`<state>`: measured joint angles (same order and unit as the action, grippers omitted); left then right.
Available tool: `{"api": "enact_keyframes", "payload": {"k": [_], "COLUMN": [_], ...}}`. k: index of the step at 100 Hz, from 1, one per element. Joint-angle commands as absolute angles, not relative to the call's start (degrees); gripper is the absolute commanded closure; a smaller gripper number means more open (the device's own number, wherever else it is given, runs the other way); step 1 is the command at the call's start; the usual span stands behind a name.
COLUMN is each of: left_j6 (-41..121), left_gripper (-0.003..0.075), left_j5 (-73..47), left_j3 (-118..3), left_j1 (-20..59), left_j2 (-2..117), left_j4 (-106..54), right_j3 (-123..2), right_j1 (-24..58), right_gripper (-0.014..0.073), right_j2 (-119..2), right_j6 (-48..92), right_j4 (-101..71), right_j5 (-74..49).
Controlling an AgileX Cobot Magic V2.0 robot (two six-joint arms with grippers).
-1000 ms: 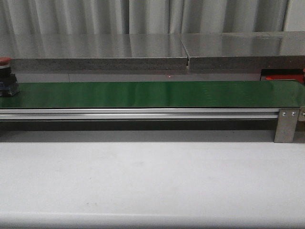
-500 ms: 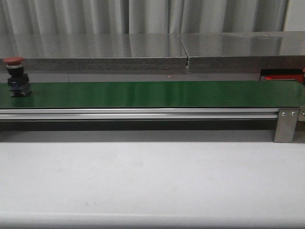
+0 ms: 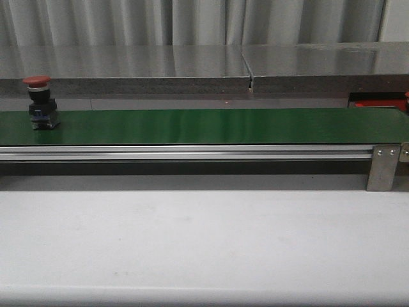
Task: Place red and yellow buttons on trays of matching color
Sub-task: 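Grasp the yellow button beside the belt with the left gripper, then set the yellow button on the belt behind the red one and release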
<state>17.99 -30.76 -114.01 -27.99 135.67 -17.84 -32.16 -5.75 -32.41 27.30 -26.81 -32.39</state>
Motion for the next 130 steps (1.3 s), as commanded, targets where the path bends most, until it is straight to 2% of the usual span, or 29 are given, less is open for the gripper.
{"api": "enact_keyframes", "payload": {"k": [1, 18, 25, 34, 51, 92, 117, 130], "left_j6": [17.95, 17.95, 17.95, 17.95, 17.95, 17.95, 17.95, 17.95], "left_gripper": [0.0029, 0.003, 0.0053, 0.012, 0.0294, 0.0616, 0.0738, 0.0739], "left_j5": [-28.15, -28.14, -28.14, -28.47, -29.82, -32.21, -38.37, -40.85], "left_j3": [-116.69, -116.92, -116.92, -116.92, -116.92, -117.35, -120.78, -120.78], "left_j1": [-28.12, -28.12, -28.12, -28.12, -28.12, -28.12, -28.12, -28.01], "left_j2": [132.61, 133.16, 133.16, 133.16, 133.16, 133.16, 130.49, 125.79], "left_j4": [-19.05, -19.05, -19.05, -19.05, -19.05, -19.57, -24.57, -25.89], "right_j3": [-33.61, -33.61, -33.61, -33.61, -33.61, -33.61, -33.61, -33.61], "right_j1": [-5.61, -5.61, -5.61, -5.61, -5.61, -5.61, -5.61, -5.61], "right_gripper": [0.0711, 0.0711, 0.0711, 0.0711, 0.0711, 0.0711, 0.0711, 0.0711], "right_j2": [-32.39, -32.39, -32.39, -32.39, -32.39, -32.39, -32.39, -32.39], "right_j6": [27.68, 27.68, 27.68, 27.68, 27.68, 27.68, 27.68, 27.68], "right_j4": [-27.47, -27.47, -27.47, -27.47, -27.47, -27.47, -27.47, -27.47], "right_j5": [-29.07, -29.07, -29.07, -29.07, -29.07, -29.07, -29.07, -29.07]}}
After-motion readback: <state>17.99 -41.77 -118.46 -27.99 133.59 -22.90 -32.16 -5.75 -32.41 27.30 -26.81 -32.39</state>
